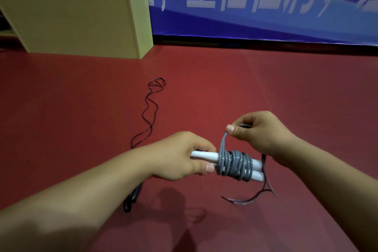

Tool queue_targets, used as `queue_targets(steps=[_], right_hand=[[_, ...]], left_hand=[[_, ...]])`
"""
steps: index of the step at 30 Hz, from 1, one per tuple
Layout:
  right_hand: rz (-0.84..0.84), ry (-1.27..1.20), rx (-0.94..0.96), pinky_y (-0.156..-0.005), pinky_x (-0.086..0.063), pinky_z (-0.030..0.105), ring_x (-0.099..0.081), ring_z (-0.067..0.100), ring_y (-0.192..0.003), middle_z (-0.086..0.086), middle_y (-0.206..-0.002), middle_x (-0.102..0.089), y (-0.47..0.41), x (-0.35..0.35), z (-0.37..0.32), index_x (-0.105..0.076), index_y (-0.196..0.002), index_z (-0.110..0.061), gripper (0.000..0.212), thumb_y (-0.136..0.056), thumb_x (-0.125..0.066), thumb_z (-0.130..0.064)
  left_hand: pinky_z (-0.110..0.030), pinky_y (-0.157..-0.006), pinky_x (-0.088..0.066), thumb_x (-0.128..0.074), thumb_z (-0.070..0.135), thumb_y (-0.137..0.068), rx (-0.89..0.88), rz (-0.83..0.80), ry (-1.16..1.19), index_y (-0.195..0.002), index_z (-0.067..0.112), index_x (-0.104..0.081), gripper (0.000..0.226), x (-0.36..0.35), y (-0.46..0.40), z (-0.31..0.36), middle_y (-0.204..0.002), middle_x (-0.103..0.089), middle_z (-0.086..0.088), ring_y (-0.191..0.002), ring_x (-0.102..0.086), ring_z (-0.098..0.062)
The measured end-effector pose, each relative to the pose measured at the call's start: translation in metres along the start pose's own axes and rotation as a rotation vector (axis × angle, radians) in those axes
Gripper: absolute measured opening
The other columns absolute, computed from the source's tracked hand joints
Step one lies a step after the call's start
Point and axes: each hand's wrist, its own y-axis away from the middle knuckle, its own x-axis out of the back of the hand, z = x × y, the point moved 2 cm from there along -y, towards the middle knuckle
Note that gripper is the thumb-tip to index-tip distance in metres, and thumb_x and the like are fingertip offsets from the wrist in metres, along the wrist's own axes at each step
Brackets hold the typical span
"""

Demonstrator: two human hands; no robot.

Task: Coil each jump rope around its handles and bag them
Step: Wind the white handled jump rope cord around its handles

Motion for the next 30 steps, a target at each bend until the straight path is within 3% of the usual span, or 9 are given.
queue_targets(steps=[4,7,9,13,16,21,27,30], right_hand=[[-0.040,-0.091,-0.005,-0.058,-0.046,0.023,-0.053,0.009,-0.059,0.005,-0.068,-0.065,0.000,0.003,-0.001,-0.071,-0.078,-0.008,0.014,-0.079,-0.078,-0.020],[-0.105,-0.257,0.001,-0.045,-0.042,0.019,-0.052,0.011,-0.051,0.005,-0.062,-0.063,0.005,0.006,-0.002,-0.066,-0.080,-0.003,0.019,-0.069,-0.081,-0.005],[-0.097,-0.210,0.013,-0.044,-0.034,0.021,-0.050,0.014,-0.048,0.005,-0.056,-0.058,0.008,0.006,-0.004,-0.063,-0.071,-0.009,0.011,-0.061,-0.066,-0.005],[-0.112,-0.164,-0.118,-0.044,-0.036,0.027,-0.057,0.014,-0.050,0.005,-0.069,-0.061,0.008,-0.011,-0.004,-0.065,-0.084,-0.006,0.011,-0.090,-0.067,-0.015],[-0.228,-0.264,-0.195,-0.043,-0.040,0.023,-0.055,0.012,-0.050,0.006,-0.075,-0.060,0.013,-0.024,-0.010,-0.065,-0.094,-0.005,0.015,-0.096,-0.059,-0.020],[-0.341,-0.261,-0.214,-0.043,-0.040,0.023,-0.045,0.012,-0.047,0.002,-0.071,-0.057,0.022,-0.033,-0.022,-0.067,-0.101,-0.006,0.018,-0.098,-0.057,-0.021],[-0.417,-0.122,-0.124,-0.044,-0.033,0.024,-0.039,0.011,-0.050,-0.006,-0.062,-0.056,0.027,-0.036,-0.031,-0.066,-0.076,-0.017,0.022,-0.093,-0.064,-0.030],[-0.412,-0.103,-0.086,-0.044,-0.032,0.023,-0.038,0.011,-0.048,-0.006,-0.059,-0.054,0.027,-0.035,-0.034,-0.068,-0.081,-0.011,0.023,-0.093,-0.063,-0.030]], left_hand=[[-0.023,-0.068,-0.045,-0.066,0.011,-0.093,-0.039,-0.029,0.272,-0.090,0.013,-0.066,0.003,0.003,0.004,0.004,-0.077,-0.063,0.003,-0.070,-0.056,-0.010],[-0.018,-0.065,-0.044,-0.064,0.011,-0.094,-0.037,0.036,0.452,-0.087,0.019,-0.064,0.011,0.007,0.006,0.005,-0.076,-0.065,0.002,-0.070,-0.057,-0.008],[-0.015,-0.060,-0.043,-0.062,0.011,-0.094,-0.029,0.100,0.527,-0.088,0.019,-0.064,0.011,0.009,0.006,0.006,-0.074,-0.065,0.002,-0.066,-0.056,-0.006],[-0.016,-0.056,-0.045,-0.058,0.011,-0.095,0.015,0.293,0.672,-0.087,0.014,-0.063,0.010,0.012,0.001,0.006,-0.069,-0.064,0.001,-0.057,-0.052,-0.007],[-0.019,-0.056,-0.050,-0.057,0.013,-0.097,0.121,0.503,0.793,-0.087,0.010,-0.061,0.011,0.017,-0.003,-0.001,-0.067,-0.063,0.000,-0.052,-0.054,-0.007],[-0.025,-0.056,-0.050,-0.057,0.016,-0.098,0.250,0.659,0.745,-0.090,0.010,-0.060,0.010,0.019,-0.004,-0.011,-0.067,-0.062,-0.001,-0.049,-0.053,-0.009],[-0.025,-0.052,-0.047,-0.060,0.020,-0.097,0.361,0.768,0.607,-0.092,0.009,-0.059,0.012,0.023,-0.002,-0.023,-0.066,-0.063,-0.002,-0.047,-0.053,-0.009],[-0.025,-0.053,-0.045,-0.062,0.021,-0.095,0.433,0.788,0.551,-0.085,0.011,-0.060,0.014,0.024,-0.001,-0.033,-0.066,-0.064,-0.002,-0.049,-0.053,-0.012]])
